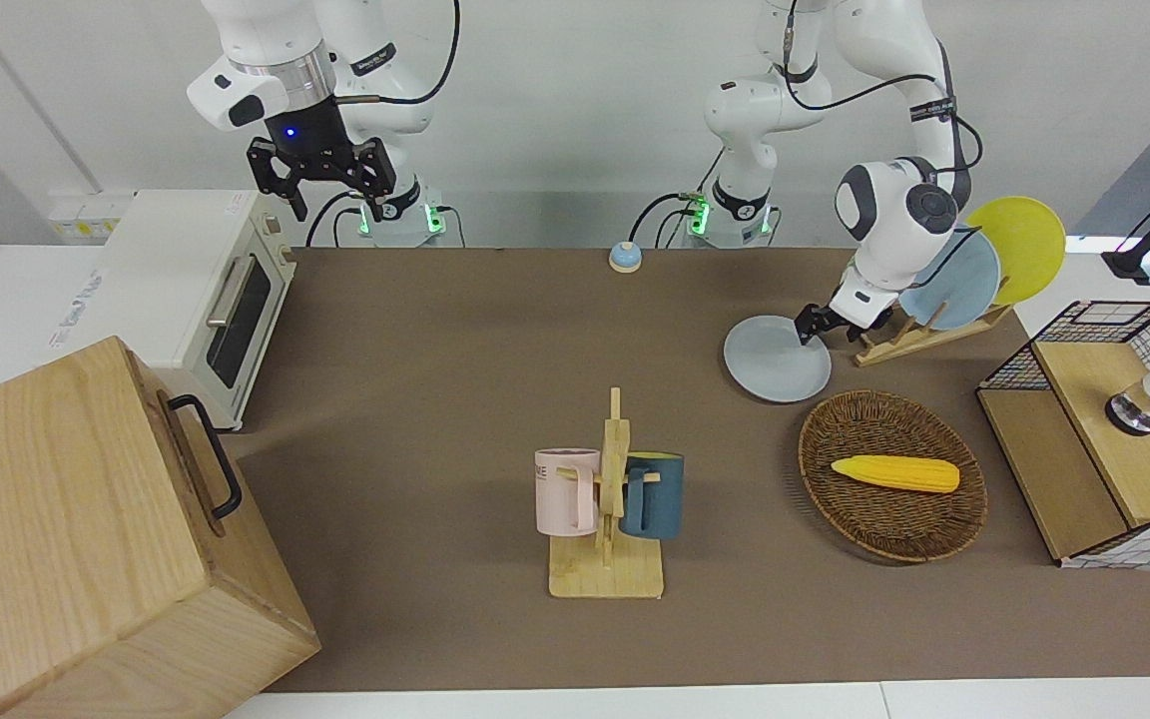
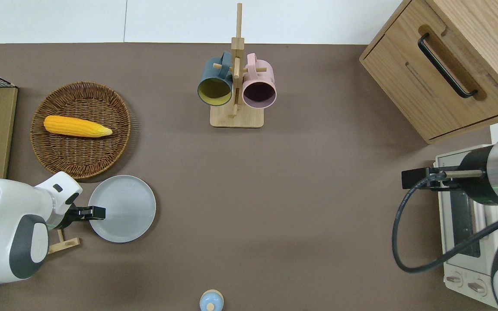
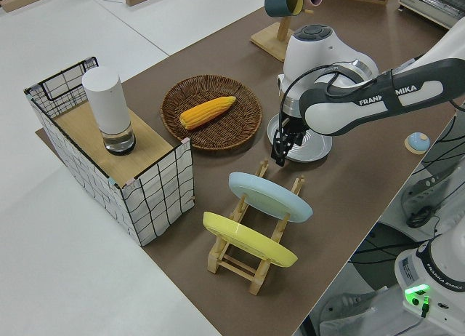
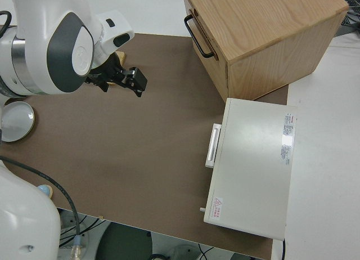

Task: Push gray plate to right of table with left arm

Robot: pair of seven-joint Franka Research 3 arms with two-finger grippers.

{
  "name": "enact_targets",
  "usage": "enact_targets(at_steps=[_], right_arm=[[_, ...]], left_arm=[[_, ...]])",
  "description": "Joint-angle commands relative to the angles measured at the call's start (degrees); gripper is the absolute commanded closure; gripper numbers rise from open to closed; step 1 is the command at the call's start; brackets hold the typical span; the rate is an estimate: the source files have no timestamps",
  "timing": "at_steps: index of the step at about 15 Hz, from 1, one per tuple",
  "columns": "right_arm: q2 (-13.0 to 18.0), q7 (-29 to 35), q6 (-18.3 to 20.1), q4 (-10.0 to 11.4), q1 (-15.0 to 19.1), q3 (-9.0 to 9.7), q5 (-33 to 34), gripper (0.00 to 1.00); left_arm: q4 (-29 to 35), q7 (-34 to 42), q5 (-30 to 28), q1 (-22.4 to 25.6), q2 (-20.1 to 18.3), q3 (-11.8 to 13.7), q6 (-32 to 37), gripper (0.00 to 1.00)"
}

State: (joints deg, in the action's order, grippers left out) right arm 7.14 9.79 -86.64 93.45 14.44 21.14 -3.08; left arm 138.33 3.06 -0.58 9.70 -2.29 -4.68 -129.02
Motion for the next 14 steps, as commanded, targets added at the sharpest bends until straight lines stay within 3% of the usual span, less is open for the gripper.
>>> enact_targets(at_steps=[1,3,6,10,14], right_arm=[[1.6,0.6,0.0,1.6,1.4,0.83,-1.2,0.005],[1.6,0.6,0.1,1.6,1.4,0.83,-1.2,0.005],[1.6,0.6,0.0,1.6,1.4,0.83,-1.2,0.005],[1.6,0.6,0.0,1.6,1.4,0.83,-1.2,0.005],[1.6,0.6,0.1,1.6,1.4,0.83,-1.2,0.005]], left_arm=[[0.8,0.6,1.2,1.3,1.2,-0.8,-2.4,0.17],[0.8,0.5,0.8,1.3,1.4,-0.8,-2.4,0.33],[0.8,-0.2,0.5,1.3,1.6,-0.9,-2.6,0.71],[0.8,-1.2,-1.5,1.3,1.6,-0.8,-2.6,0.98],[0.8,-3.7,-1.6,0.8,1.6,-1.5,-2.5,1.00]])
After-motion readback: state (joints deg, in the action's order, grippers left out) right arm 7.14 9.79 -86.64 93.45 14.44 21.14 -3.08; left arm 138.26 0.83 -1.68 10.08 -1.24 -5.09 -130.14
